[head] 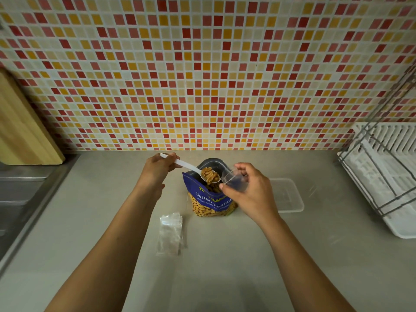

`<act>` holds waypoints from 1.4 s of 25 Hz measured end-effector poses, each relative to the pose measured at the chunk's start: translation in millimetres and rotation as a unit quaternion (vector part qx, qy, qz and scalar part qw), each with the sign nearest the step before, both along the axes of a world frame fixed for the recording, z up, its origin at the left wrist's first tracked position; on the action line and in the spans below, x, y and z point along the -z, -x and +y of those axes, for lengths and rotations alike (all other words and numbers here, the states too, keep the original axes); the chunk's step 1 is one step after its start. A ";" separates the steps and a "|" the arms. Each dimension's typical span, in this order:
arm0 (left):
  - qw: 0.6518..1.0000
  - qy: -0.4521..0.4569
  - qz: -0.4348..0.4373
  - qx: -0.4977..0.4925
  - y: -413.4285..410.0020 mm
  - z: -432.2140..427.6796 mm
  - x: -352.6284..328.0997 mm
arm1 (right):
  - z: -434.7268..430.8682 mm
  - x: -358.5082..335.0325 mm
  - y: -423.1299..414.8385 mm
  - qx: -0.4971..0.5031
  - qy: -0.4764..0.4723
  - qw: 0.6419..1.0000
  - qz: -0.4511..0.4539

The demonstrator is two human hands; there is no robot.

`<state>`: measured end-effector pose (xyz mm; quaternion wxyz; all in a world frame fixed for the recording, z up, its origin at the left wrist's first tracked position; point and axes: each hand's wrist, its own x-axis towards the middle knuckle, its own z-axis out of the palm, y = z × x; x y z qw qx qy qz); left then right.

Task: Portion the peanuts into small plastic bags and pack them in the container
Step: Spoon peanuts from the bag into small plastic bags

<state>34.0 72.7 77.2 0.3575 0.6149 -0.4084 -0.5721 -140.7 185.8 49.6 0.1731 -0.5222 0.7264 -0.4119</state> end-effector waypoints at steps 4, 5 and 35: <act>1.000 -0.004 0.003 -0.005 1.2 0.6 -0.8 | 1.0 0.7 2.0 0.006 0.001 1.000 0.016; 1.000 -0.001 0.004 -0.004 1.0 1.0 -0.6 | 1.4 0.1 2.7 0.008 0.003 1.000 0.017; 0.957 0.241 -0.111 0.115 23.3 26.2 -66.9 | -9.5 -8.2 -13.8 -0.002 0.030 0.999 -0.022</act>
